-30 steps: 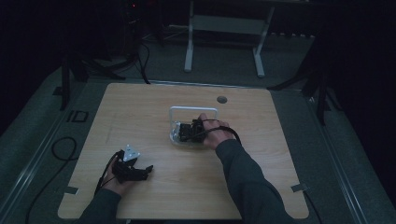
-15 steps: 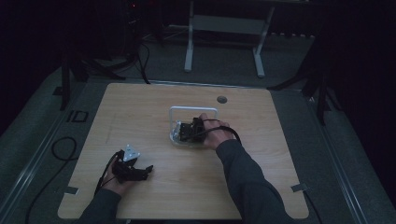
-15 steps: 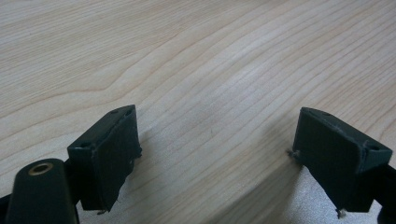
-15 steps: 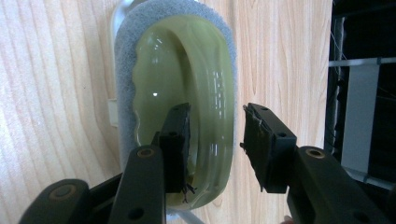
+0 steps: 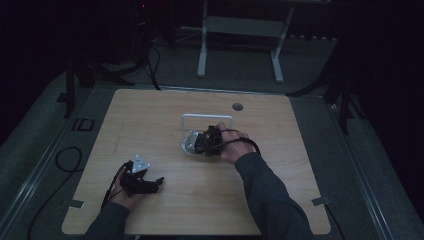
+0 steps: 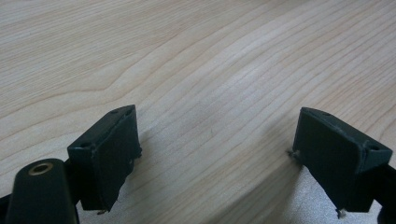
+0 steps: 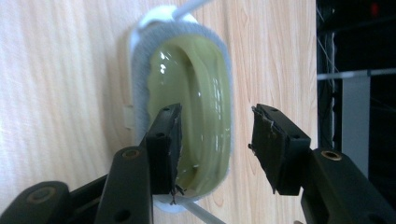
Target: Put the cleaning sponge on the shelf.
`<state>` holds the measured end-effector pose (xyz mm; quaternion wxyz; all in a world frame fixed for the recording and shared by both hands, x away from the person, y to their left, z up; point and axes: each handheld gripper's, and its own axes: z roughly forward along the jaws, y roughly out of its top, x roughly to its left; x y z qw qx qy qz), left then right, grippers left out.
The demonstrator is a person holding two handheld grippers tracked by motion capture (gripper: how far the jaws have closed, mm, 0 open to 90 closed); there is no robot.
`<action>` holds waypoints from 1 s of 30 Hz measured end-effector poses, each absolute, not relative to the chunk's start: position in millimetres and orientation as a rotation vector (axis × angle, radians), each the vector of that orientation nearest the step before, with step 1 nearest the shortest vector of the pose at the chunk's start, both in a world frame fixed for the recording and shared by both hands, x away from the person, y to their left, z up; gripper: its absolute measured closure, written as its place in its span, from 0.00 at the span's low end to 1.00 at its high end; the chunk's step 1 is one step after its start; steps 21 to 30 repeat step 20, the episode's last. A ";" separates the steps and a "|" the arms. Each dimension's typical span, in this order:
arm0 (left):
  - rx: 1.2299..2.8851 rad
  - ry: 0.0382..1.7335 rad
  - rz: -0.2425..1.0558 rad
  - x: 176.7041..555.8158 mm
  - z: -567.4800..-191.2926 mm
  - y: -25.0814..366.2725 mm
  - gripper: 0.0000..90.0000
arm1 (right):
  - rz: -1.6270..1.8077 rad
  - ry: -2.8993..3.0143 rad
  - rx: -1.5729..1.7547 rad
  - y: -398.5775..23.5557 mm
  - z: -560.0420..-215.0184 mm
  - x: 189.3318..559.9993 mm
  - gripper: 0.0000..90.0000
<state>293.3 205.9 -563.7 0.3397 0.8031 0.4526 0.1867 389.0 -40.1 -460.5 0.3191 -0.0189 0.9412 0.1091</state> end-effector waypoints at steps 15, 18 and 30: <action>2.087 1.180 0.486 293.3 -563.8 205.7 0.16 | 0.481 2.575 0.018 -51.4 -452.5 363.4 0.58; 2.088 1.180 0.486 293.3 -563.7 205.7 0.16 | 0.484 2.582 0.020 -54.7 -453.7 357.5 0.57; 2.087 1.180 0.486 293.3 -563.7 205.7 0.16 | 0.491 2.596 0.033 -57.4 -454.8 353.0 0.57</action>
